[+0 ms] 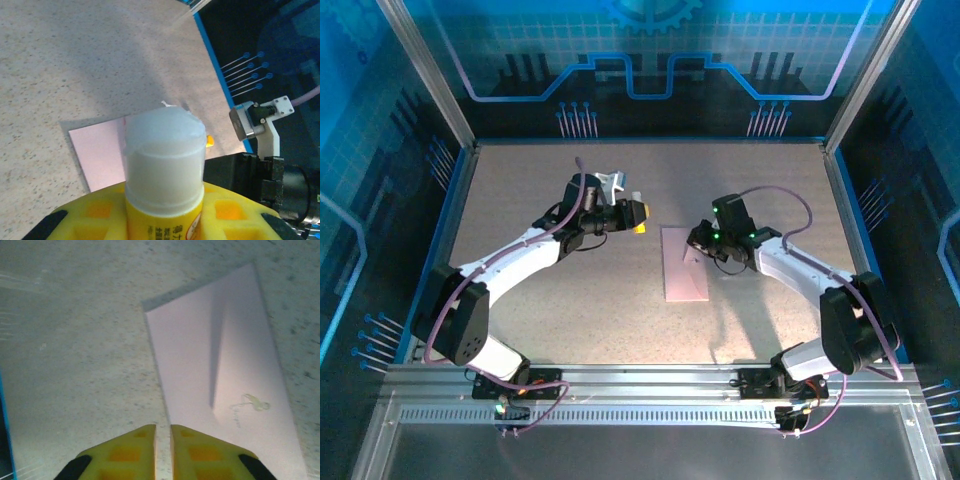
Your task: Place the letter into the envelope and seal it
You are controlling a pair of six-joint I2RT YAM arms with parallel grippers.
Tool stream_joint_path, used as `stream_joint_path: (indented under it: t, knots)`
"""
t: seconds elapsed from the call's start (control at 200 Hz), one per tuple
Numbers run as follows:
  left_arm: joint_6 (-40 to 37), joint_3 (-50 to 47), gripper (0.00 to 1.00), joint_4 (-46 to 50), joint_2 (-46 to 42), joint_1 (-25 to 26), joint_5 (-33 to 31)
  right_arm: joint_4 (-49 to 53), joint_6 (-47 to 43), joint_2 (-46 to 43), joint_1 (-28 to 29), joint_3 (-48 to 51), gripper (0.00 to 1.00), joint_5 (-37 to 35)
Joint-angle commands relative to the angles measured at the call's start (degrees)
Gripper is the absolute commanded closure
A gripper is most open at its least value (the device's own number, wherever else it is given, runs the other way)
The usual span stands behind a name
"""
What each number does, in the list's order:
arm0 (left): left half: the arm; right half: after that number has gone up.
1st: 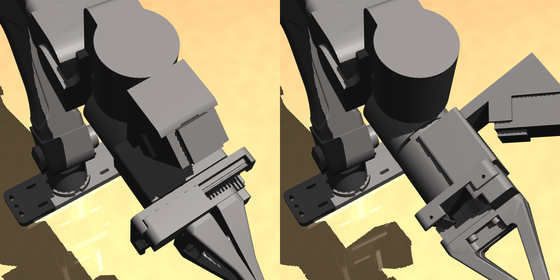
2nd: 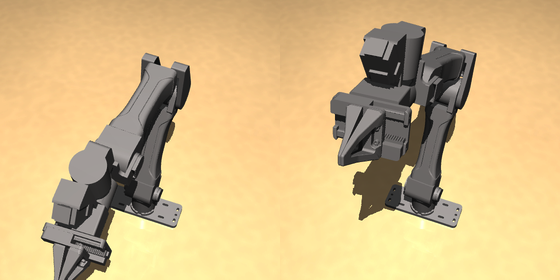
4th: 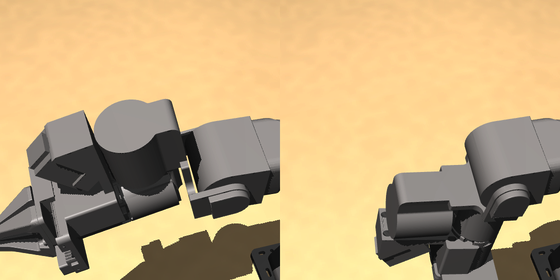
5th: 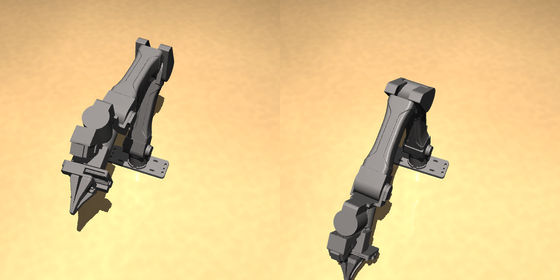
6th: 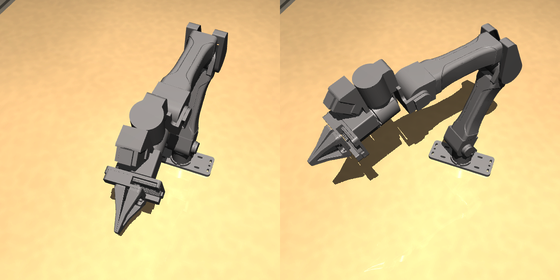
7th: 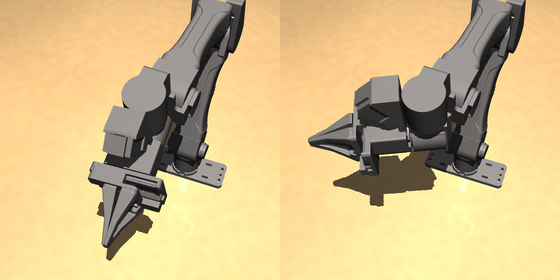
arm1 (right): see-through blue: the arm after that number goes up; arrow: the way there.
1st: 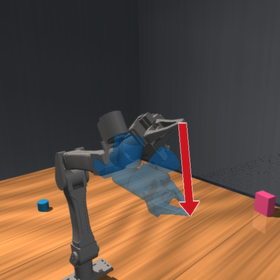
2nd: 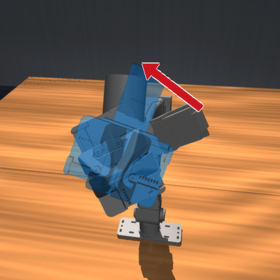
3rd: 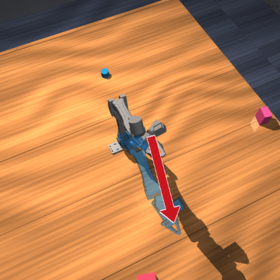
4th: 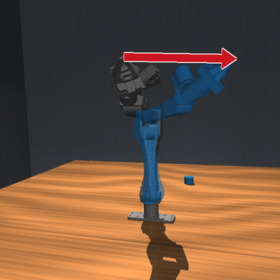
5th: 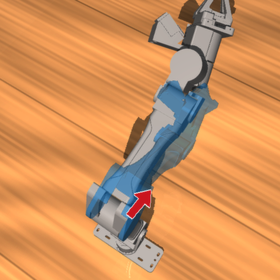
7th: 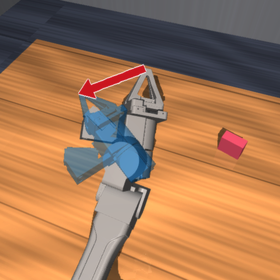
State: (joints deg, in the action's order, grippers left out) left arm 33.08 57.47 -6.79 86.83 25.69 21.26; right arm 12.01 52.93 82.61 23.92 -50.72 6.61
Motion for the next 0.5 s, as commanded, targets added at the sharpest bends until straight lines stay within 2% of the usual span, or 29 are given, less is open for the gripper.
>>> stream_joint_path:
  t: [0.0,0.05,0.185,0.255,0.37,0.495]
  knots:
    - [2.69,-1.76,0.99,-7.22,-1.57,-1.52,6.72,0.89,-9.86,-0.32,-0.36,-5.04,0.66,6.85]
    - [5.3,-2.59,0.99,-10.89,-1.42,-2.46,8.64,0.21,-13.26,-0.41,-0.58,-6.14,0.48,10.03]
    - [13.78,-5.17,0.99,-22.54,-1.04,-5.09,12.78,-2.59,-18.8,-1.78,-3.16,-7.11,0.31,22.52]
    - [17.52,-6.02,0.99,-27.73,-0.54,-6.23,14.63,-3.07,-19.9,-2.06,-4.72,-7.78,0.27,28.86]
    - [20.97,-6.17,0.99,-33.16,0.41,-6.8,16.87,-4.28,-20.58,-1.93,-5.55,-9.77,0.25,38.78]
    - [24.83,-5.81,0.99,-39.14,2.12,-6.84,19.53,-7.63,-18.41,-1.58,-5.04,-11.1,0.26,43.7]
